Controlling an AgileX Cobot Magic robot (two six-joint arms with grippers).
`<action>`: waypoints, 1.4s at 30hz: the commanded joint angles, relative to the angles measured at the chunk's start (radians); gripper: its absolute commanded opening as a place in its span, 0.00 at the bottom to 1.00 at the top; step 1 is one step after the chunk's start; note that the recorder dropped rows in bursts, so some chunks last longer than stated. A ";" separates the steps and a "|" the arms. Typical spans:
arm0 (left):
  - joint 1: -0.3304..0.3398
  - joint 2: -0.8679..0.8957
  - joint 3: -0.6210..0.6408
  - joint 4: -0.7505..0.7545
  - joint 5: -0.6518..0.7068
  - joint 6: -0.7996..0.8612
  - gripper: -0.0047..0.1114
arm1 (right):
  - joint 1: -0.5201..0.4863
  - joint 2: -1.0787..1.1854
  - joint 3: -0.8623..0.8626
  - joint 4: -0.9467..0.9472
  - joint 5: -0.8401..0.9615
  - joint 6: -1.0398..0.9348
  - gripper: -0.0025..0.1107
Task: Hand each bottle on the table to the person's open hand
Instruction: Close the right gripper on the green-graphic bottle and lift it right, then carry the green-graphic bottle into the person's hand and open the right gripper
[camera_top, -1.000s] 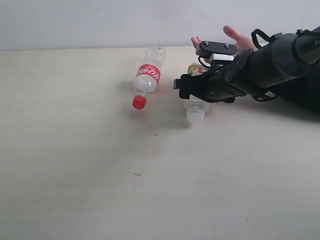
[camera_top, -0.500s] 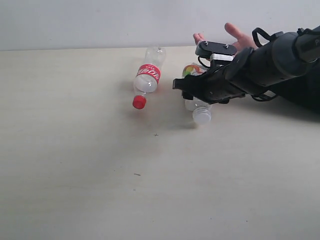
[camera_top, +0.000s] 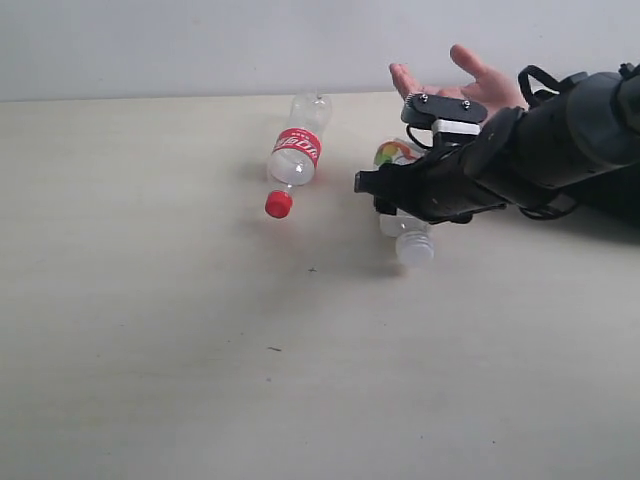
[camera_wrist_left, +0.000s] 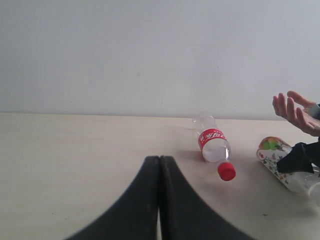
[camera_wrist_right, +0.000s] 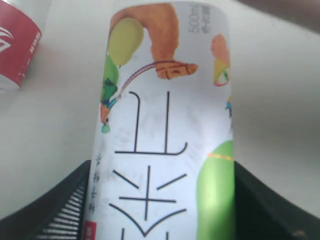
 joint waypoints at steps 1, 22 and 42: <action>0.001 -0.006 0.003 -0.009 -0.006 0.001 0.04 | 0.004 -0.074 0.076 -0.003 -0.031 0.005 0.02; 0.001 -0.006 0.003 -0.009 -0.006 0.001 0.04 | 0.004 -0.539 0.439 -0.011 0.190 -0.041 0.02; 0.001 -0.006 0.003 -0.009 -0.006 0.001 0.04 | 0.004 -1.143 0.631 -0.045 0.301 -0.071 0.02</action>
